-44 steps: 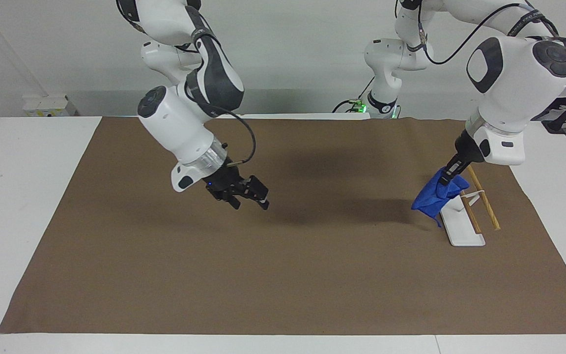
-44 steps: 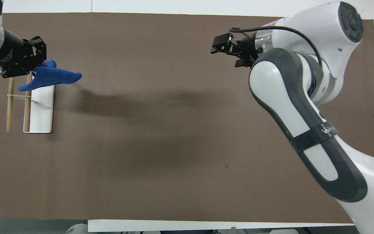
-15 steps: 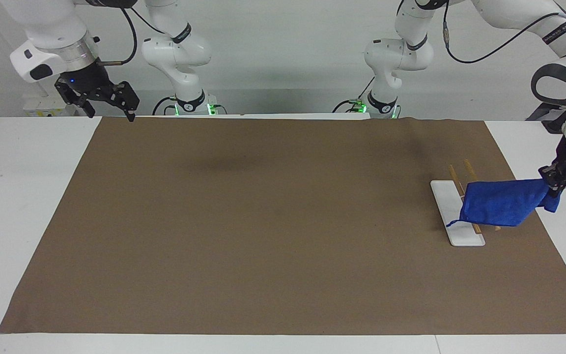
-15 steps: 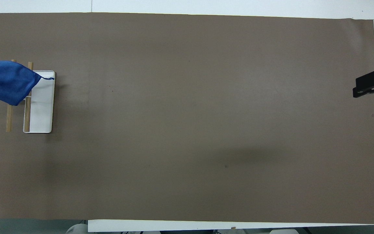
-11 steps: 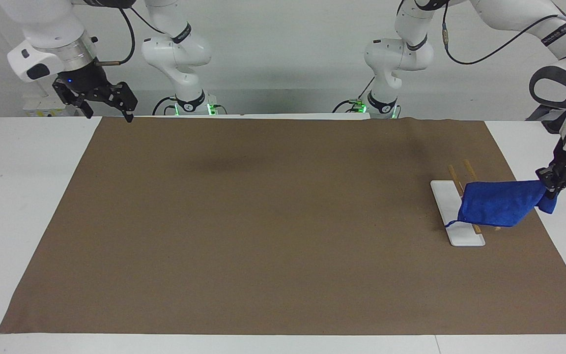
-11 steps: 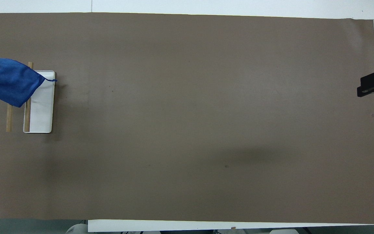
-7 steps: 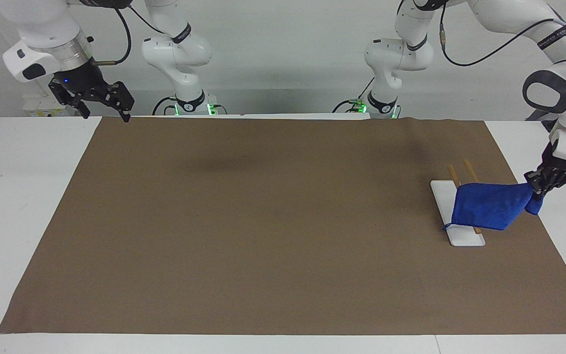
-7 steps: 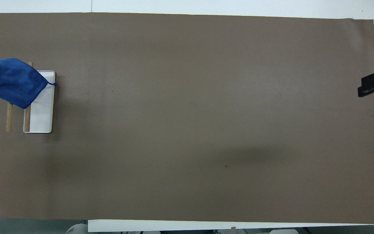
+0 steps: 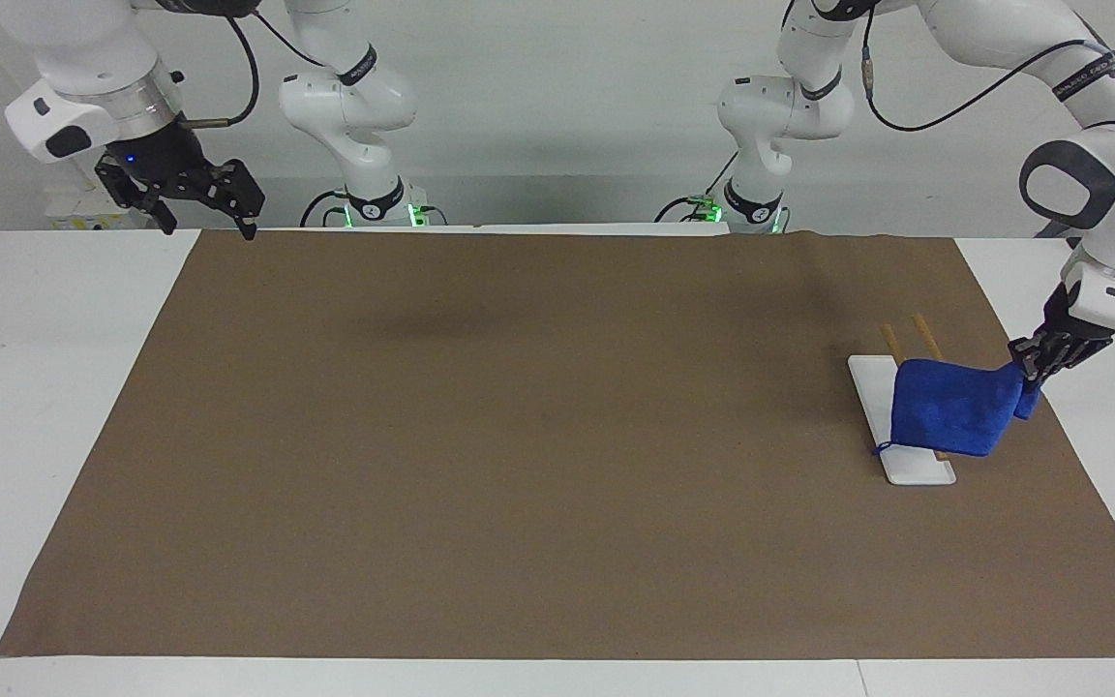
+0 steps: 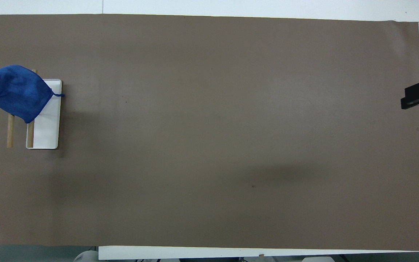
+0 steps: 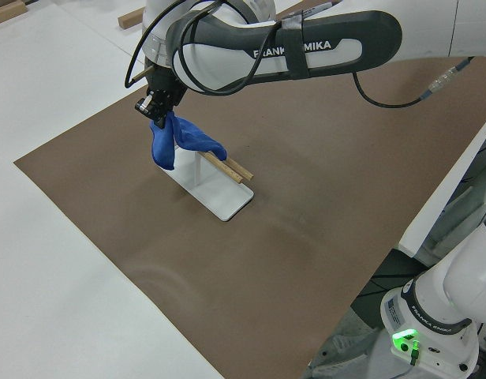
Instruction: Right arm passes towel to left arm to hang
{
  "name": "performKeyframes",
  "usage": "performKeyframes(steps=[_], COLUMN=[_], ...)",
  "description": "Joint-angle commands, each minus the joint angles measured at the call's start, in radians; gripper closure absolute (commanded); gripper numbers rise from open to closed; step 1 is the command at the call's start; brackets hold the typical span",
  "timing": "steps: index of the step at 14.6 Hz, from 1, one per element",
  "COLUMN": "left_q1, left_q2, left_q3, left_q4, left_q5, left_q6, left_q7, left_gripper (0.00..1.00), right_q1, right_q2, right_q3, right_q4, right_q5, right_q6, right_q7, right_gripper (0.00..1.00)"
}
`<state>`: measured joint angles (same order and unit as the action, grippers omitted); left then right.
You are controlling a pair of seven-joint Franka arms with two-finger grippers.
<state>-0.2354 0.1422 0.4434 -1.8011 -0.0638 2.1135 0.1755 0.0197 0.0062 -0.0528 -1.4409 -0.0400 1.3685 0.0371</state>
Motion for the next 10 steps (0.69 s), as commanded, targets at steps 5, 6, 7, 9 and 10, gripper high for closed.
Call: performKeyframes(steps=[5, 6, 7, 9, 10], left_q1=[-0.016, -0.016, -0.016, -0.016, -0.016], left_q2=[-0.016, -0.015, -0.012, -0.006, -0.006], left_q3=[0.017, 0.018, 0.018, 0.011, 0.006], left_q4=[-0.004, -0.001, 0.009, 0.061, 0.086], left_q5=[0.009, 0.009, 0.009, 0.007, 0.009], left_q6=[-0.026, -0.030, -0.042, -0.094, -0.119], left_q7=[-0.008, -0.010, -0.010, -0.011, -0.019], left_gripper=[0.01, 0.01, 0.01, 0.01, 0.01], right_q1=[-0.009, -0.009, -0.009, -0.009, -0.009], right_q2=[-0.006, -0.006, -0.006, -0.006, -0.006], right_q3=[0.002, 0.002, 0.002, 0.002, 0.002], right_q4=[-0.009, -0.009, -0.009, -0.009, -0.009], right_q5=[0.002, 0.002, 0.002, 0.002, 0.000], right_q6=[0.006, 0.006, 0.004, 0.006, 0.006], right_q7=[-0.028, -0.028, -0.026, -0.026, -0.028], right_gripper=[0.00, 0.00, 0.00, 0.00, 0.00])
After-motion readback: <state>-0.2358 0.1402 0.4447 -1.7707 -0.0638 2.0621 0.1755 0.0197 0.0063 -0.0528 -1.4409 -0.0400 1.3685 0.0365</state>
